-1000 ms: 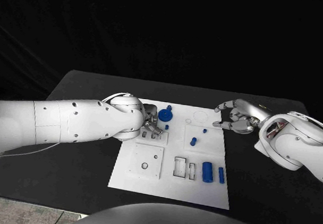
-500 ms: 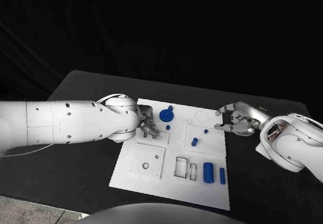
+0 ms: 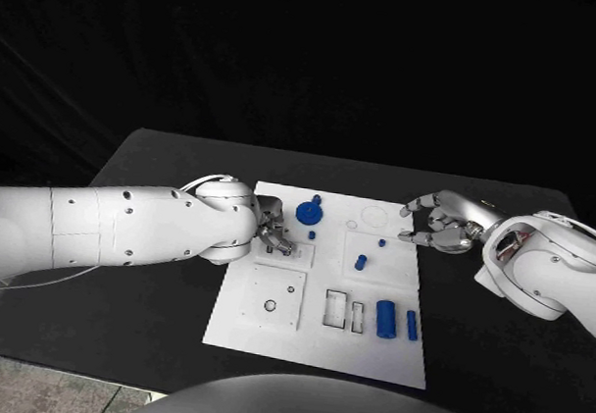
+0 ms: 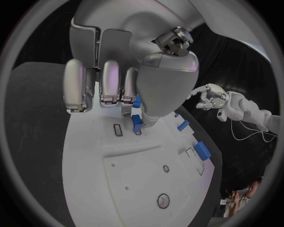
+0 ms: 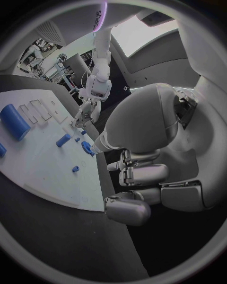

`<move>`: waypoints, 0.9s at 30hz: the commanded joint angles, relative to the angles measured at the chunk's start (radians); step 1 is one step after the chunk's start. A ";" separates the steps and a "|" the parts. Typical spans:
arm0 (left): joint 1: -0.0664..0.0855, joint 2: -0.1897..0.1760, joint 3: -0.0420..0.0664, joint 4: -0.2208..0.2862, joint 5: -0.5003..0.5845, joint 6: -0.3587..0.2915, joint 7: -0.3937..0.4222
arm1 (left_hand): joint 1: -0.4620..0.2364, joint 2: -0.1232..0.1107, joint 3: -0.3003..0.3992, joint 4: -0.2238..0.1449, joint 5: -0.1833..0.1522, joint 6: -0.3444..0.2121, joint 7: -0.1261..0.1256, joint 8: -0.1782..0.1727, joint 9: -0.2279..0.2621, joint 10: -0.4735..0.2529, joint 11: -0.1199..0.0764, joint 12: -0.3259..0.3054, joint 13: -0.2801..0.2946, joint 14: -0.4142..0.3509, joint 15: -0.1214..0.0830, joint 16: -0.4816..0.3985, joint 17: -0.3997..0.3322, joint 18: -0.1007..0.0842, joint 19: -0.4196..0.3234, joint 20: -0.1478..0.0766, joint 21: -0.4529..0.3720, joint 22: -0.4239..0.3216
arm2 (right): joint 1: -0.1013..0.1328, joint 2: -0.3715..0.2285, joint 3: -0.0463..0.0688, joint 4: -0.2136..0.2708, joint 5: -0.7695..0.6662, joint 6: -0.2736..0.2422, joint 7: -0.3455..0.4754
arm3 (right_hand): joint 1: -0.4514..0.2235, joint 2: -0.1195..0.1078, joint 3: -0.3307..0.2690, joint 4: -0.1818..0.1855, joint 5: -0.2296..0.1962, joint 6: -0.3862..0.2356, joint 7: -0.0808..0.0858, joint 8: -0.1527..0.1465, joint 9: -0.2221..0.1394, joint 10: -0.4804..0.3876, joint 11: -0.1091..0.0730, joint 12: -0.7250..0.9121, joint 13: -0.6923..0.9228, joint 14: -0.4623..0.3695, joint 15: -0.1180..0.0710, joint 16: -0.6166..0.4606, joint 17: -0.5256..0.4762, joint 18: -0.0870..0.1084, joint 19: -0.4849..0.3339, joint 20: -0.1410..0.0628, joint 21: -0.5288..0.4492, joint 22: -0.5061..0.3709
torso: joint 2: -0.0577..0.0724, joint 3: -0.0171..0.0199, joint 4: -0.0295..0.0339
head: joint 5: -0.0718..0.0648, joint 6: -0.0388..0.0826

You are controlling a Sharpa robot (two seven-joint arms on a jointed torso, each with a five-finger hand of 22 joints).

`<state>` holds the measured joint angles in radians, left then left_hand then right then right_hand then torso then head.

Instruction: Assemble the parts on the task board

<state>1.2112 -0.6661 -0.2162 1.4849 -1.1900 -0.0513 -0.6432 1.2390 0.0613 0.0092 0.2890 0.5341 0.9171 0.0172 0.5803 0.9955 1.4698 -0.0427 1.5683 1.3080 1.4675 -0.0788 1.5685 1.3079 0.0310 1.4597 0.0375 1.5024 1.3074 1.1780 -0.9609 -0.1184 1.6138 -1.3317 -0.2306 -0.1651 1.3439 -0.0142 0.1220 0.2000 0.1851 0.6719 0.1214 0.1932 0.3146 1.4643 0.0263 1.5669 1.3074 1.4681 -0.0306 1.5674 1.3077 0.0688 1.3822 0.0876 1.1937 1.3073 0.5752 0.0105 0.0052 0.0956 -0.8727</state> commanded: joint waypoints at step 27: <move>-0.008 0.002 0.000 0.005 0.000 0.001 -0.003 | -0.182 0.028 -0.025 0.003 -0.292 0.021 0.017 -0.047 0.030 0.101 0.018 0.003 0.263 0.103 0.015 0.002 0.263 0.007 -0.012 0.011 -0.013 0.152 | -0.004 0.004 0.000 -0.006 -0.001 0.040 -0.021 | 0.020 0.011 0.010 -0.029 0.047 0.007 0.001 -0.004 -0.013 0.106 0.008 0.004 0.263 0.094 0.007 -0.013 0.254 0.023 -0.020 -0.001 -0.032 0.141 | 0.000 0.0001 -0.0007 | -0.001 0.000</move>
<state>1.2042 -0.6651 -0.2163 1.4895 -1.1900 -0.0521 -0.6464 1.0647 0.0891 -0.0123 0.2924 0.2515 0.9342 0.0321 0.5396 1.0240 1.4663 -0.0315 1.5683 1.3078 1.4674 -0.0712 1.5685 1.3076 0.0311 1.4490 0.0412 1.4930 1.3073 1.1749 -0.9575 -0.1184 1.6083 -1.3306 -0.2090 -0.1782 1.3530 -0.0052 0.1344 0.1767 0.2274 0.6719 0.1214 0.1932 0.3023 1.4643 0.0262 1.5669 1.3074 1.4681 -0.0307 1.5593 1.3074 0.0845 1.3679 0.0877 1.1667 1.3079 0.5751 0.0109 0.0040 0.0938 -0.8727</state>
